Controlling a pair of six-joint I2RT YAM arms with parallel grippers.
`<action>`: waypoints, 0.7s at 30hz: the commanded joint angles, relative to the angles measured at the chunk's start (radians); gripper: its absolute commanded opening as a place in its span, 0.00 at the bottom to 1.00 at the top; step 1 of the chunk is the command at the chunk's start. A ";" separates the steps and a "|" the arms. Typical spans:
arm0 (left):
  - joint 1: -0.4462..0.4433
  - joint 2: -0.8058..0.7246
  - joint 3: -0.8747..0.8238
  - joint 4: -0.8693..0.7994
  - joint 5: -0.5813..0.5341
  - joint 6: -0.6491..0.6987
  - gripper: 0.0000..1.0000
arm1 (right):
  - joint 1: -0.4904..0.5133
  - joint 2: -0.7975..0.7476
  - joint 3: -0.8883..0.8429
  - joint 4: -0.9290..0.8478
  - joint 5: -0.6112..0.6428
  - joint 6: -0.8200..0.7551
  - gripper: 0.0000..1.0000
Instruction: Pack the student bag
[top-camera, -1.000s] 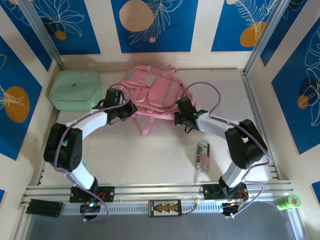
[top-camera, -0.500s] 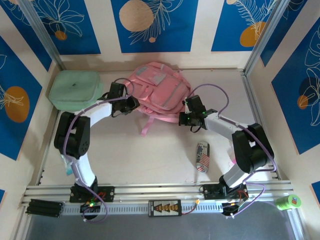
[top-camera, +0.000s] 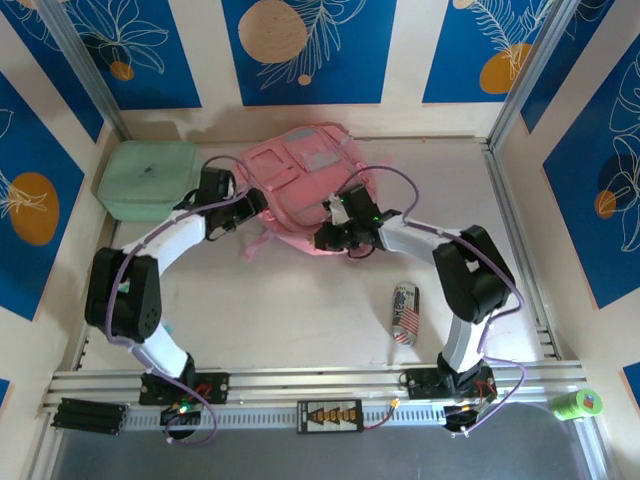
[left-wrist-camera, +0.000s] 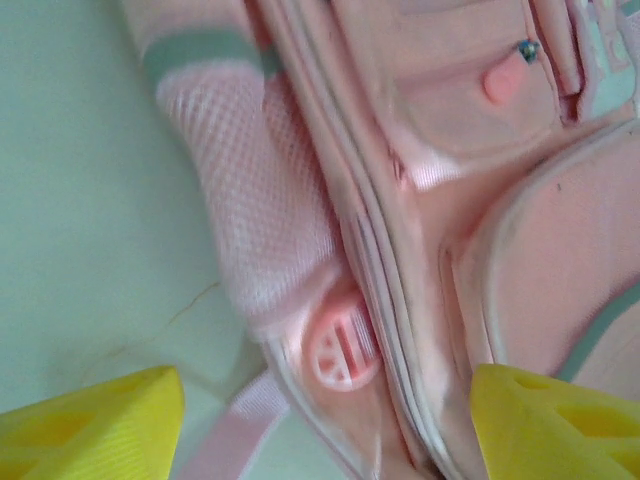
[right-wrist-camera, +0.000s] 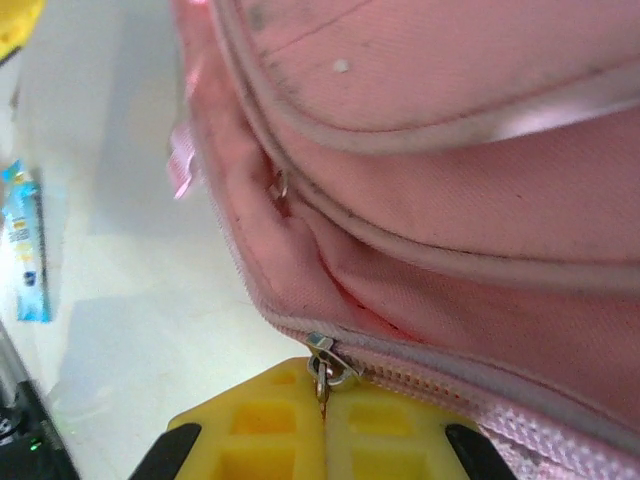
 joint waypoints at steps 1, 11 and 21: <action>0.003 -0.055 -0.086 0.055 -0.016 -0.075 0.79 | 0.035 0.039 0.096 0.028 -0.080 0.020 0.00; -0.034 -0.084 -0.279 0.327 0.165 -0.312 0.82 | 0.107 0.114 0.192 -0.017 -0.141 0.009 0.00; -0.110 0.022 -0.229 0.332 0.096 -0.294 0.74 | 0.137 0.131 0.202 -0.053 -0.156 0.001 0.00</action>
